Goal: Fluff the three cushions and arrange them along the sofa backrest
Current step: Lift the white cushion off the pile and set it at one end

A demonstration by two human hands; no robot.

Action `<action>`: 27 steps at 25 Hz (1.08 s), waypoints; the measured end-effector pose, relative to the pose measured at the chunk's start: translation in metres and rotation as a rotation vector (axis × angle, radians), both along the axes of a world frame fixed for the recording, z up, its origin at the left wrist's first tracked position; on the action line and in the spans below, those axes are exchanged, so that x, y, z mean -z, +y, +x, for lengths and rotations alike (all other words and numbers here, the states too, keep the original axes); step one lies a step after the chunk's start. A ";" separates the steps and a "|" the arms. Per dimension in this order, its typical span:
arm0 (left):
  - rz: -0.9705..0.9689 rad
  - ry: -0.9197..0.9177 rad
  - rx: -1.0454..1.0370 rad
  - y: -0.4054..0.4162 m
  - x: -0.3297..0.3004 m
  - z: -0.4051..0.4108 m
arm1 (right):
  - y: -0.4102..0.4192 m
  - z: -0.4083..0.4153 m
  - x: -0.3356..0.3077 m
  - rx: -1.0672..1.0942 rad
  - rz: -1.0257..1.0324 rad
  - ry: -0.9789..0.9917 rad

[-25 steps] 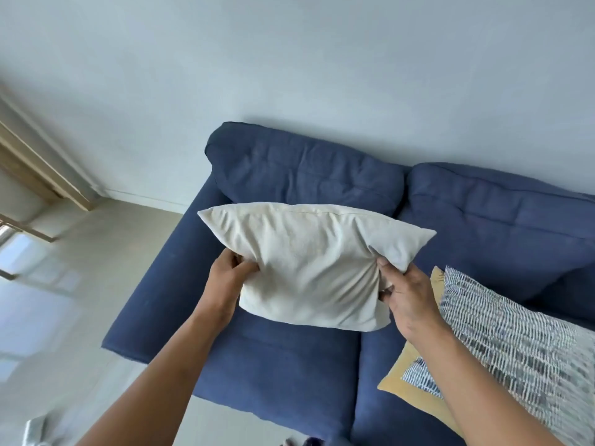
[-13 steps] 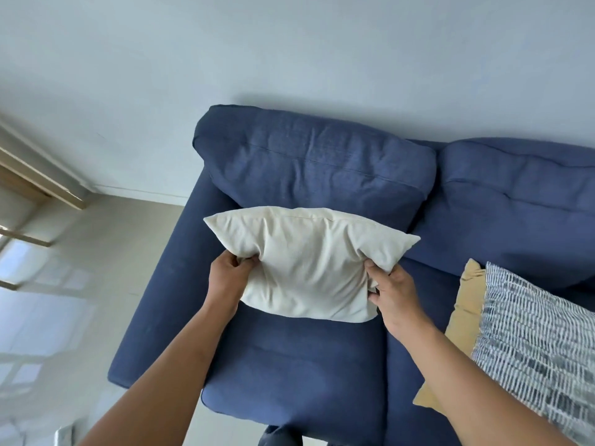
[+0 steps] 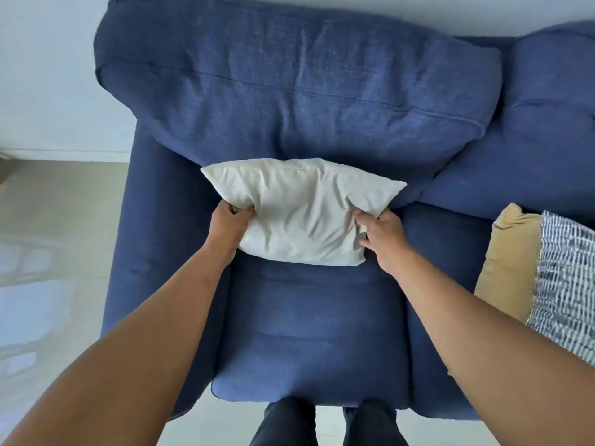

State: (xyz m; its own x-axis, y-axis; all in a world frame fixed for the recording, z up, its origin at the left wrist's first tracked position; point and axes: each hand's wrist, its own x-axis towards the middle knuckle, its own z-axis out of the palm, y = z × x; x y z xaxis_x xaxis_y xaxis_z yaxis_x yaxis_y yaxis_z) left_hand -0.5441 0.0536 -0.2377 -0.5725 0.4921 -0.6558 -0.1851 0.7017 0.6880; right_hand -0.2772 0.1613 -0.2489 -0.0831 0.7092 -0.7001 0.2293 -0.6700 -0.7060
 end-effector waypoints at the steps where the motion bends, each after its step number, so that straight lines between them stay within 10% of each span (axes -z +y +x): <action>1: -0.025 -0.020 0.023 0.003 0.008 -0.003 | 0.004 -0.006 0.008 -0.018 -0.011 -0.023; 12: -0.002 -0.094 0.003 0.010 0.015 -0.021 | 0.019 -0.021 0.014 -0.037 0.110 -0.110; 27: 0.010 0.146 0.541 -0.053 -0.051 0.098 | -0.080 0.048 -0.070 -0.365 0.282 -0.404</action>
State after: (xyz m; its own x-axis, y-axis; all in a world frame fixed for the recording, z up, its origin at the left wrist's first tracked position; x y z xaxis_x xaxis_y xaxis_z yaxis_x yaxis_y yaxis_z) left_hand -0.4466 0.0002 -0.1871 -0.3211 0.7469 -0.5822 0.2970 0.6632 0.6870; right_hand -0.2288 0.0810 -0.1786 -0.1227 0.8475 -0.5164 0.6951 -0.2980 -0.6543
